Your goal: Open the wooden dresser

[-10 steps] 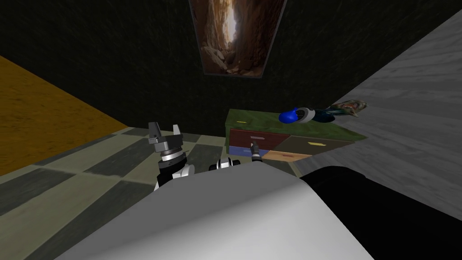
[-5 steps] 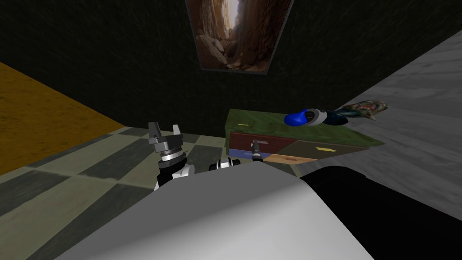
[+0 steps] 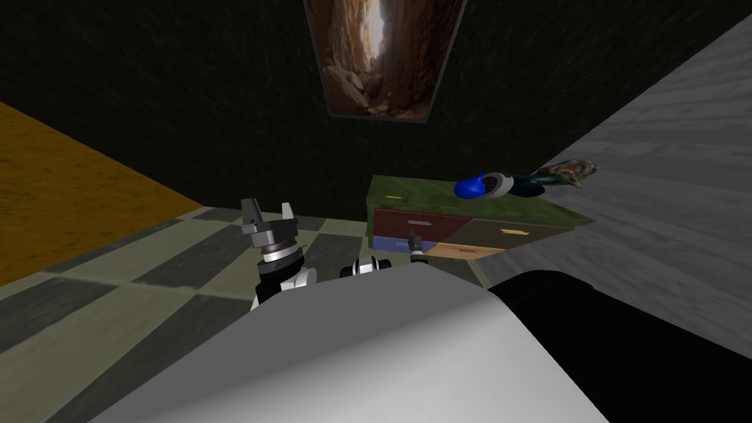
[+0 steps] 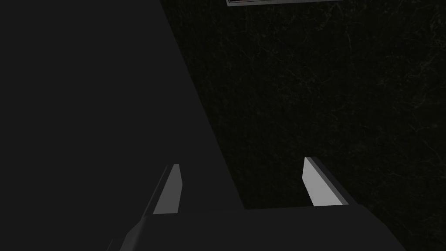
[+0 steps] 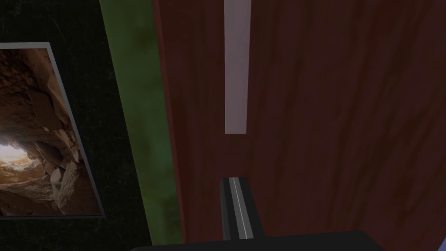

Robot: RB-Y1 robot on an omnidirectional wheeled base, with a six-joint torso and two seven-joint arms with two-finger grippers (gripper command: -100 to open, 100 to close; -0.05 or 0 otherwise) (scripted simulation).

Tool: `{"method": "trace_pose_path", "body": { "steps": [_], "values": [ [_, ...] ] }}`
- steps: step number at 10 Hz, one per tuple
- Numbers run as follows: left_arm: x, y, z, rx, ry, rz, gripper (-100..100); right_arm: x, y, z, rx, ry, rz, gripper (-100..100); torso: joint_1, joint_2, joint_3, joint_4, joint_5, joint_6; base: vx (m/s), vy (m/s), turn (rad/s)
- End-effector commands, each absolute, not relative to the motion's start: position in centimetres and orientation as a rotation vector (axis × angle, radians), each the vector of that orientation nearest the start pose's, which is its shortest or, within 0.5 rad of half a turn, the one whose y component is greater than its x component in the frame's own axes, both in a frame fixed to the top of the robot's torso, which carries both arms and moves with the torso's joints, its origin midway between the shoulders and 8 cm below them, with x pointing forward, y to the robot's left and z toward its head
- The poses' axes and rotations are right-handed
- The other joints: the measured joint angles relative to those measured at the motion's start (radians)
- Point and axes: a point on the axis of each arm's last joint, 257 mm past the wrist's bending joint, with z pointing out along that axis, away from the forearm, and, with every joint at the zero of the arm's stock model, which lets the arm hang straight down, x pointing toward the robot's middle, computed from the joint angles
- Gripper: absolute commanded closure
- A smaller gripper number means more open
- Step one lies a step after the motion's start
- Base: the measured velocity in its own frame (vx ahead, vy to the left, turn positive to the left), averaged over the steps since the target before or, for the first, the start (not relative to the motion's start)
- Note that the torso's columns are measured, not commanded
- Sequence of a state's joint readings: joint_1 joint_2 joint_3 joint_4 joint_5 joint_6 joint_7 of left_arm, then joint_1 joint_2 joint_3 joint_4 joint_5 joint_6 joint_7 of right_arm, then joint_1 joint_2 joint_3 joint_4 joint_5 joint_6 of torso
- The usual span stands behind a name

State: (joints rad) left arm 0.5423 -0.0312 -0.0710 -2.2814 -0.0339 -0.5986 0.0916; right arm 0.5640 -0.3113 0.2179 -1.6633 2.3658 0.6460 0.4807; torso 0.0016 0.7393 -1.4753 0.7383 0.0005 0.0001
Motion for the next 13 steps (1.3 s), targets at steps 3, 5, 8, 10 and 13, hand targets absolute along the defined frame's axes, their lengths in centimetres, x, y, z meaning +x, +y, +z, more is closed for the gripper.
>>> {"method": "trace_pose_path", "body": {
  "steps": [3,5,8,10,13],
  "values": [
    [32.7,25.7,3.0,-0.649,0.539,-1.436,0,33.9,-35.6,-29.9,-1.027,1.357,-1.448,-100,-0.006,-0.014,-0.009,-0.004,-0.002,0.000,0.128,-0.046,0.055],
    [32.7,25.7,3.0,-0.649,0.539,-1.436,0,33.9,-35.7,-30.0,-1.027,1.358,-1.449,-100,-0.002,-0.002,-0.001,-0.001,0.000,0.000,0.121,-0.047,0.025],
    [32.7,25.7,3.0,-0.649,0.539,-1.436,0,35.3,-34.4,-29.5,-1.020,1.364,-1.454,-100,-0.003,0.004,0.003,0.001,-0.001,0.000,0.023,-0.066,0.026],
    [32.7,25.7,3.0,-0.649,0.539,-1.436,0,34.3,-35.4,-29.8,-1.025,1.359,-1.451,100,0.000,-0.001,-0.001,0.000,0.000,0.000,-0.004,0.009,-0.019],
    [32.7,25.7,3.0,-0.649,0.539,-1.436,0,34.1,-35.6,-30.2,-1.013,1.354,-1.459,-100,-0.002,-0.002,-0.001,0.000,0.000,0.000,-0.022,0.025,-0.005]
  ]
}}
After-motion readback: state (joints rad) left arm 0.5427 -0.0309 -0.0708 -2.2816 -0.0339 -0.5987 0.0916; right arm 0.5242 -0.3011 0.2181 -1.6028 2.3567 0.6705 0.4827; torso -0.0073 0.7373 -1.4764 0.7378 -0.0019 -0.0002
